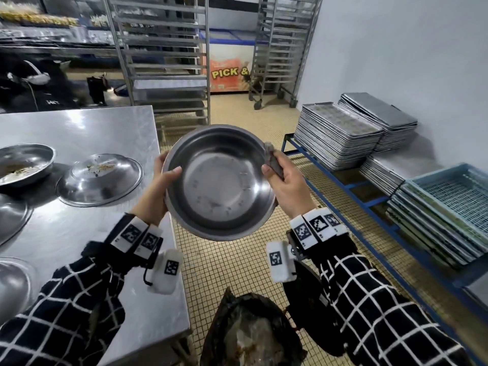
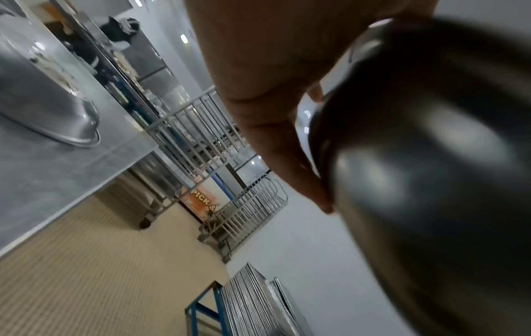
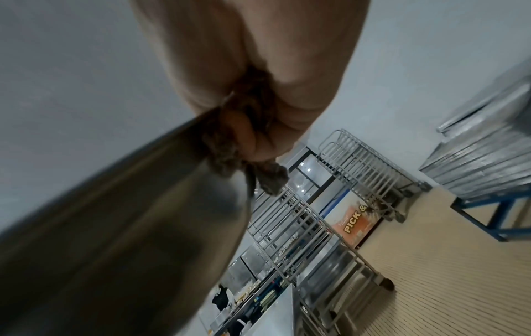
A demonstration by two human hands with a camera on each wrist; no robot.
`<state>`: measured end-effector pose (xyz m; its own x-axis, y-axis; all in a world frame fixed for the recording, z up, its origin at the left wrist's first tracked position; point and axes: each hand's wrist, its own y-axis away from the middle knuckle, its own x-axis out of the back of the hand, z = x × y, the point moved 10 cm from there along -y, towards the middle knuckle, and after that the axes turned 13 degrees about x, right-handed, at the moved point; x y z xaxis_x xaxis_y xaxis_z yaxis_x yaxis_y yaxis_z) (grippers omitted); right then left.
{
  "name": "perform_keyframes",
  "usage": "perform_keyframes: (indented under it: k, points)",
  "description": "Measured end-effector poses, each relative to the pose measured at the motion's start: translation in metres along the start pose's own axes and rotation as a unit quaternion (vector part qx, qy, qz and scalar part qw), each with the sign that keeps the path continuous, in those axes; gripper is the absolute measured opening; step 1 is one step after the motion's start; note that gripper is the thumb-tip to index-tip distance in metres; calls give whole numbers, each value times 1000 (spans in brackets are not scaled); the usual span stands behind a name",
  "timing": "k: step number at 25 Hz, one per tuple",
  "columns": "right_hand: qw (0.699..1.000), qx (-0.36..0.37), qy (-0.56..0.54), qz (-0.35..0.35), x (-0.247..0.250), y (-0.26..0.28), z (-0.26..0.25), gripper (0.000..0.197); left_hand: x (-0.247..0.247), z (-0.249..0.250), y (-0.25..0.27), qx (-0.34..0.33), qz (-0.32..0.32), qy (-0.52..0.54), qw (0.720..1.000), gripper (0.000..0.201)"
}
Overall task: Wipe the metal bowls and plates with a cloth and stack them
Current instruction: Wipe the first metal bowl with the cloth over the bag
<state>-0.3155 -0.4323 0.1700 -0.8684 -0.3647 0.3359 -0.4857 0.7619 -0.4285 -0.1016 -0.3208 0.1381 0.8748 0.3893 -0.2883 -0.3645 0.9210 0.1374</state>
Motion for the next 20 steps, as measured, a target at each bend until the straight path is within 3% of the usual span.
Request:
perform_keyframes:
  k: [2, 3, 5, 7, 9, 12, 14, 16, 17, 19, 20]
  points:
    - [1000, 14, -4, -20, -4, -5, -1, 37, 0, -1, 2, 26, -1, -8, 1000, 34]
    - [1000, 15, -1, -12, -4, -4, -2, 34, 4, -2, 3, 33, 35, -5, 999, 25]
    - [999, 8, -5, 30, -3, 5, -4, 30, 13, -10, 0, 13, 110, -12, 994, 29]
    - [995, -14, -27, 90, -8, 18, -1, 31, 11, -15, 2, -13, 154, -19, 988, 49]
    - [987, -46, -52, 146, -14, 28, 7, 37, -2, -29, 0, -7, 137, -29, 990, 73]
    - [982, -75, -56, 163, -9, 28, 16, 40, -29, -38, 7, 3, 71, -134, 988, 69]
    - [989, -65, -52, 125, 3, 20, 17, 37, -25, -26, 8, -27, 41, -86, 995, 75]
    - [998, -38, -34, 46, 7, 9, 13, 34, -12, -16, 0, -8, 4, -17, 1000, 98]
    - [999, -26, -29, 8, 5, 5, 10, 31, -8, -14, -2, 23, -13, -12, 1000, 97]
    - [999, -7, -22, -36, -1, -1, 4, 29, -6, -7, 0, 49, -39, -50, 997, 48]
    - [999, -1, -10, -42, -2, -1, 2, 29, -3, -6, 2, 57, -16, -56, 997, 32]
